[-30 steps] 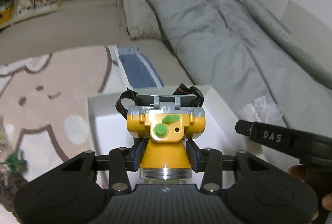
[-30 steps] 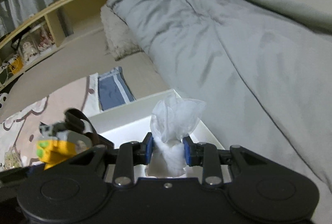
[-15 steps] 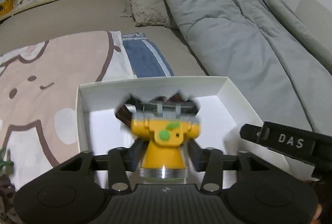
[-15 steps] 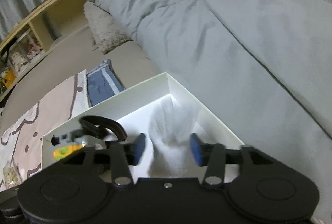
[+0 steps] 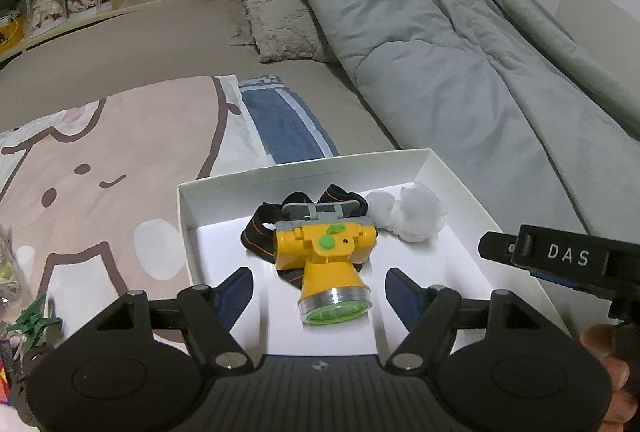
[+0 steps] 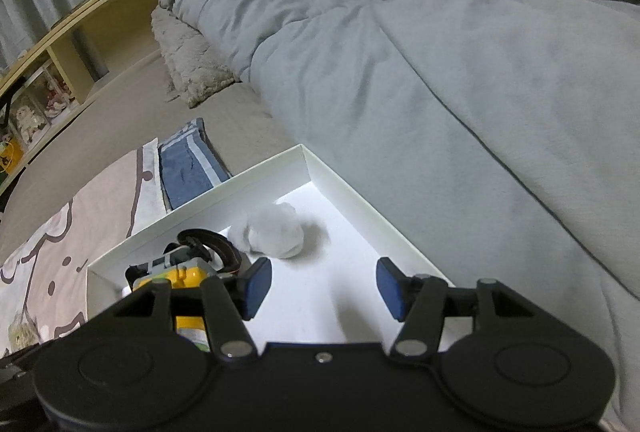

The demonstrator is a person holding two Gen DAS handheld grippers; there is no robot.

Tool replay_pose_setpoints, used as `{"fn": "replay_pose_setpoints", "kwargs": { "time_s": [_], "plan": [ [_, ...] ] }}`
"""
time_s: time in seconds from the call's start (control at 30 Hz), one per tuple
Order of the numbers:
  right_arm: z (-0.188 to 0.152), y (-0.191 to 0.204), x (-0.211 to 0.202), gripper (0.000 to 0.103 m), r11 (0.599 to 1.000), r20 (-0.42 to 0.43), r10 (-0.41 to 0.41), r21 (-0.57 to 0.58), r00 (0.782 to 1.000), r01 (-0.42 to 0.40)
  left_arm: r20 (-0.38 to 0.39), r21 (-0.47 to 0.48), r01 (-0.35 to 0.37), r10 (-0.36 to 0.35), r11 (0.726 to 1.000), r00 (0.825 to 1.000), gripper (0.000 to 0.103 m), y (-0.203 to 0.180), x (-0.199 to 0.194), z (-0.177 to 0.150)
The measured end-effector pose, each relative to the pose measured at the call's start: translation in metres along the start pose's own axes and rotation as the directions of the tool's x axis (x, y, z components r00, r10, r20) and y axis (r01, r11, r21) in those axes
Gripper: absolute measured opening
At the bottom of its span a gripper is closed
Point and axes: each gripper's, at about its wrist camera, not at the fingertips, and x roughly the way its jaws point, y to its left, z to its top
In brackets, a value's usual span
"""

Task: Organize objects
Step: 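Carry the headlamp and tissue into the white tray and release both, then withdraw both tools from the tray back toward the remaining objects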

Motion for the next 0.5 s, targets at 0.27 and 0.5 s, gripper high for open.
{"fn": "replay_pose_setpoints", "kwargs": {
  "time_s": [0.27, 0.5],
  "plan": [
    [-0.004, 0.007, -0.008, 0.061, 0.999, 0.001, -0.006, -0.035, 1.000, 0.006, -0.023, -0.011, -0.018, 0.017, 1.000, 1.000, 0.073, 0.009, -0.014, -0.003],
    [-0.008, 0.007, -0.025, 0.066, 0.998, 0.021, -0.040, -0.055, 0.999, 0.041, -0.015, -0.002, -0.034, 0.034, 0.999, 0.999, 0.073, 0.011, -0.034, -0.005]
  ]
}}
